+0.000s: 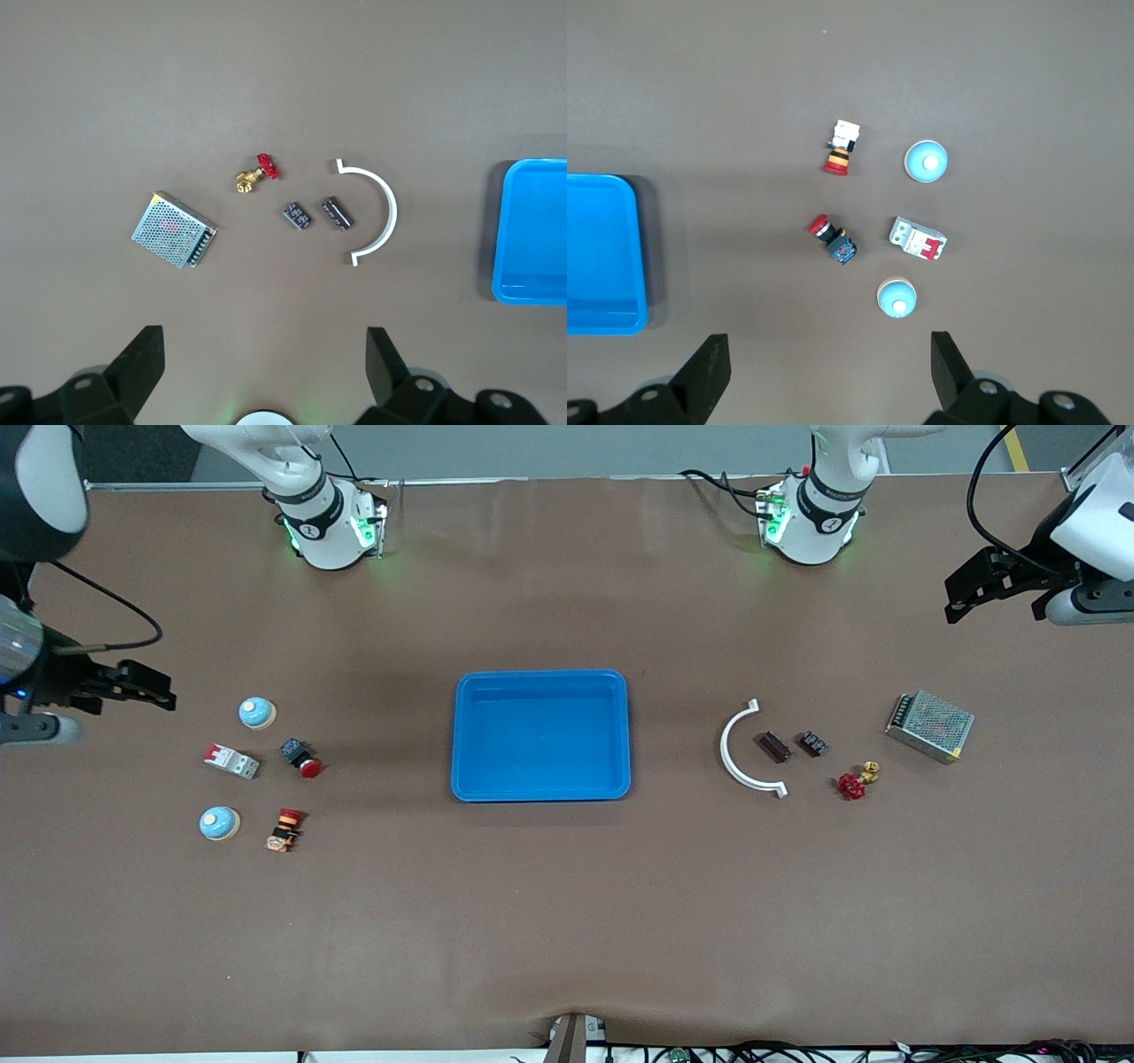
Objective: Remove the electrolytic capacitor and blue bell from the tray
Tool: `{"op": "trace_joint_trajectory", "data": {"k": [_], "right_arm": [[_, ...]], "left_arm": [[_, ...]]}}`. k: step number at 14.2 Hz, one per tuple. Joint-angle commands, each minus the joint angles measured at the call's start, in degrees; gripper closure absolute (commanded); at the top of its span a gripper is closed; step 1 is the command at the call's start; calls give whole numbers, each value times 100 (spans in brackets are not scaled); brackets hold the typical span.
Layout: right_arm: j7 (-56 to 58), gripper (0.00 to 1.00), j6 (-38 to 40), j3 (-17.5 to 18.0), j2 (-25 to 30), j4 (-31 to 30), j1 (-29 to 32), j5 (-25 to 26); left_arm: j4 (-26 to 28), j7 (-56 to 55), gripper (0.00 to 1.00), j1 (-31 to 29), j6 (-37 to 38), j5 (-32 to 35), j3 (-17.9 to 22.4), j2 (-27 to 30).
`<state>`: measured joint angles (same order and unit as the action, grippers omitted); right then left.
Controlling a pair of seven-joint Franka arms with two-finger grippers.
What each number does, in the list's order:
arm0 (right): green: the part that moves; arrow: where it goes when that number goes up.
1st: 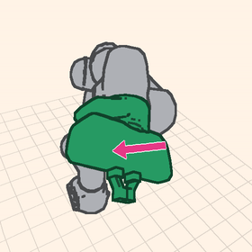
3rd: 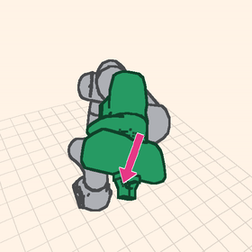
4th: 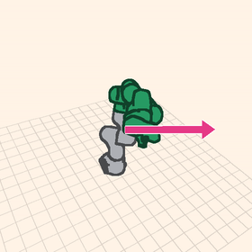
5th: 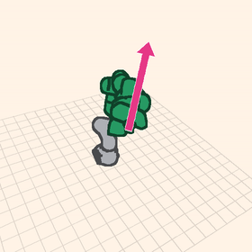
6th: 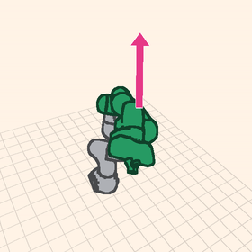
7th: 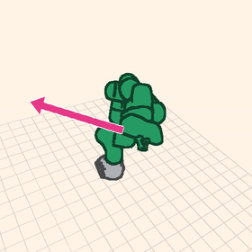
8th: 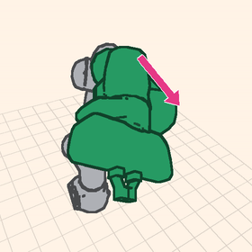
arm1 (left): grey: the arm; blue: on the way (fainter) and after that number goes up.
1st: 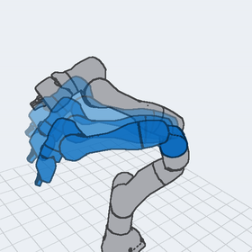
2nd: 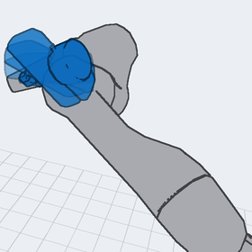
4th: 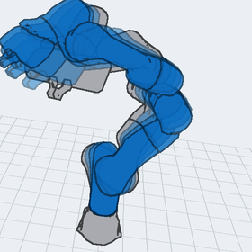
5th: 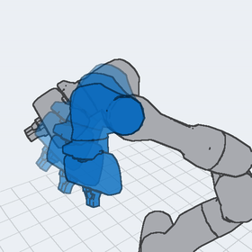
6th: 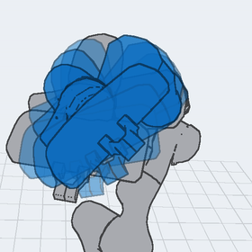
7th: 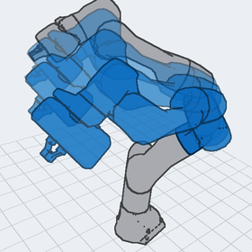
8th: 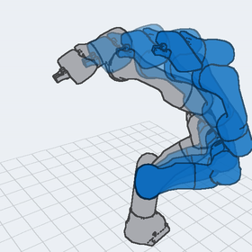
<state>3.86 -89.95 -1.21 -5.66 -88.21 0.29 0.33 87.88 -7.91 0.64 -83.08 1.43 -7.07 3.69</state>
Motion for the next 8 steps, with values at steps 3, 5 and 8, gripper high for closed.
{"op": "trace_joint_trajectory", "data": {"k": [3,5,8], "right_arm": [[-770,0,468,-38,12,419,-11,-24],[-1088,0,522,33,196,498,-2,-112],[-1168,0,522,51,302,463,85,-287]], "left_arm": [[168,0,0,-37,-77,-125,21,141],[177,0,0,-37,-77,-125,21,141],[177,0,0,-37,-112,-125,21,132]]}}
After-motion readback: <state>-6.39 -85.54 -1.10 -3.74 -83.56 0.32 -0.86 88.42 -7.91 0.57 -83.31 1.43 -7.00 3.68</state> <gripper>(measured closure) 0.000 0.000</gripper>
